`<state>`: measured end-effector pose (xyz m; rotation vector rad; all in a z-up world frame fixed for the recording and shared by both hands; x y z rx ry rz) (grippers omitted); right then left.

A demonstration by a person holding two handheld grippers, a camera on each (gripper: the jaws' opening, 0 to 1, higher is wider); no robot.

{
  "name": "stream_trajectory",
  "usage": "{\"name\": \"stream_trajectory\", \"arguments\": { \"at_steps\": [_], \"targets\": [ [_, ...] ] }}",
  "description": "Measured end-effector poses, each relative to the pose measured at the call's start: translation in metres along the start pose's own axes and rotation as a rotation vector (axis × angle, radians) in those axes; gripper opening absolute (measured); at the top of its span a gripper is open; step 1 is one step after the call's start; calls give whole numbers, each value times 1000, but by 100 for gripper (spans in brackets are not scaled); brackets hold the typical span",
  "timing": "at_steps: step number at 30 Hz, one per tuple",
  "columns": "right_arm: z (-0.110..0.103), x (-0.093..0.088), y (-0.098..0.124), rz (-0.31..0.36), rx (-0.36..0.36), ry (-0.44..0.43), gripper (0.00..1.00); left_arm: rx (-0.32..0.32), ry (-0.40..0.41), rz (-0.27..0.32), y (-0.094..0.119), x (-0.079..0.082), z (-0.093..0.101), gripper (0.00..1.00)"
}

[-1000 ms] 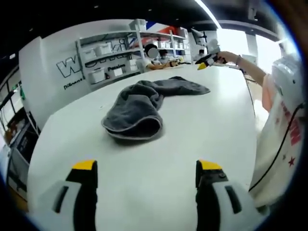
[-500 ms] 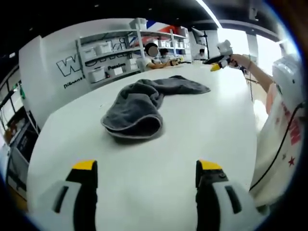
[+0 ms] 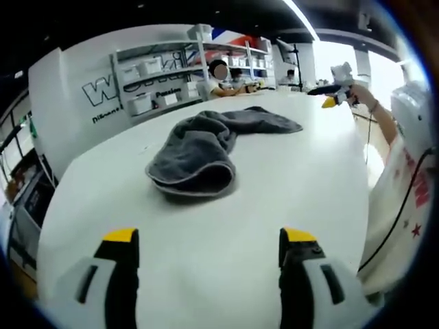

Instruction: Fold the towel on the table until its edges align and the towel forms a compact rectangular stack.

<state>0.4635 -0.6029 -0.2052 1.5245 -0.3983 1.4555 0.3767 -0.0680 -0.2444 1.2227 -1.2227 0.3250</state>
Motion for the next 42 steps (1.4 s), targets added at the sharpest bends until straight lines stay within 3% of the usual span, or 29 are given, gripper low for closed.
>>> {"name": "stream_trajectory", "arguments": {
  "at_steps": [5,15,34,42],
  "targets": [
    [-21,-17,5,-36,9,22,99,-10,1,-2,-2,0,1,88],
    [-37,-31,9,-28,9,-4,99,-15,-2,-2,-6,3,2,88],
    [-37,-39,12,3,20,-28,99,-25,3,-22,-14,13,0,87],
    [-36,-43,15,7,20,-40,99,-33,25,0,-21,30,-9,85]
  ]
}}
Point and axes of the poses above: the point that each gripper's makers call its tool centre point, and the gripper's own axes: y roughly backward along the fingers, z roughly to its right, x roughly out of its top, the point moved 9 cm from there along y, roughly backward along the fingers, and after that the axes turned 3 degrees about -x, right-handed, at the moved point
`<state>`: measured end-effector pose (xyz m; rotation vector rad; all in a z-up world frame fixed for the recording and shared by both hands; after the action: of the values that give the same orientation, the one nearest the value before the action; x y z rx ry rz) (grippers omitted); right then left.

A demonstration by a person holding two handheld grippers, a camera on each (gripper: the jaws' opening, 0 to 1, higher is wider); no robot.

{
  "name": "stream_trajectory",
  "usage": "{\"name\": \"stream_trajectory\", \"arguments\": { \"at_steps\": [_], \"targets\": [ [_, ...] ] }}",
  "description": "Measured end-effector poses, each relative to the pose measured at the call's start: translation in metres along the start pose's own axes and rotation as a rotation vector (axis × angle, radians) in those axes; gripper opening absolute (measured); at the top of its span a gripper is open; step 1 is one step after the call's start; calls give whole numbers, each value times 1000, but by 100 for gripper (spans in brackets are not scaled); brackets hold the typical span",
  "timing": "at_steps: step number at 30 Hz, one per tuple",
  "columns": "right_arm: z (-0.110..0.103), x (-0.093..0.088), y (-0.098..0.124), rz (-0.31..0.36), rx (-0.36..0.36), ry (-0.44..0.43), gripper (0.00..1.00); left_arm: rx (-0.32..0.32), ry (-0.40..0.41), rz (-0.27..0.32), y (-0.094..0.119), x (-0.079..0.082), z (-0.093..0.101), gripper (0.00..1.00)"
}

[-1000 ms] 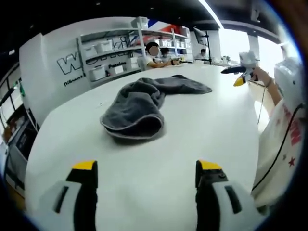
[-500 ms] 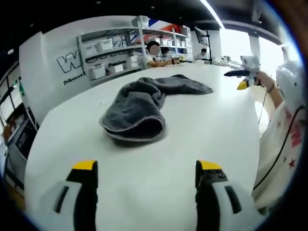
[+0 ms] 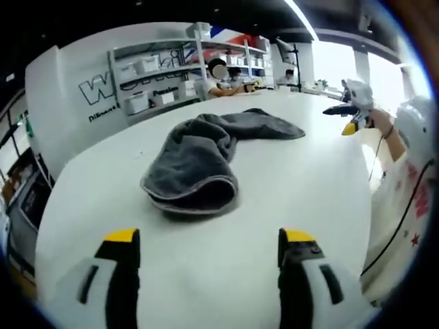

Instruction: Fold the towel on the table until its edges align and the towel forms a compact rectangular stack.

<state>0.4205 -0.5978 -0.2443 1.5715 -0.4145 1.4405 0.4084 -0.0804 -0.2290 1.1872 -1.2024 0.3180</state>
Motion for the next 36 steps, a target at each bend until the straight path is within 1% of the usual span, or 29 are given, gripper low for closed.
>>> {"name": "stream_trajectory", "arguments": {
  "at_steps": [3,5,9,17,22,28,31,33,36],
  "targets": [
    [-1,-1,0,5,7,1,99,-18,14,25,-2,6,-3,81],
    [-2,-1,0,3,16,6,99,-23,18,29,-3,8,-6,81],
    [-2,-1,1,11,14,14,99,-3,20,8,-3,10,-13,81],
    [-4,-6,0,15,24,7,99,18,20,11,0,16,-24,81],
    [-6,-8,1,20,23,3,98,34,-2,4,0,22,-32,81],
    [-7,-9,2,26,20,11,97,4,2,5,-6,24,-39,80],
    [-7,-10,5,30,17,9,97,-16,7,-8,-13,24,-42,79],
    [-6,-11,7,32,14,5,97,-20,10,-12,-16,26,-45,78],
    [-6,-12,8,37,13,4,97,-19,17,-2,-18,31,-51,79]
  ]
}}
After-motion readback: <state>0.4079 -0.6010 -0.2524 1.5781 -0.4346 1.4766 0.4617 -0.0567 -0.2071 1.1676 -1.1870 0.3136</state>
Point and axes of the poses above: the point that each gripper's makers call its tool centre point, and the gripper's own axes: y roughly backward along the fingers, z roughly to its right, x roughly out of its top, the point moved 9 cm from there along y, roughly backward along the fingers, and after that the axes turned 3 degrees about -x, right-handed, at the moved point
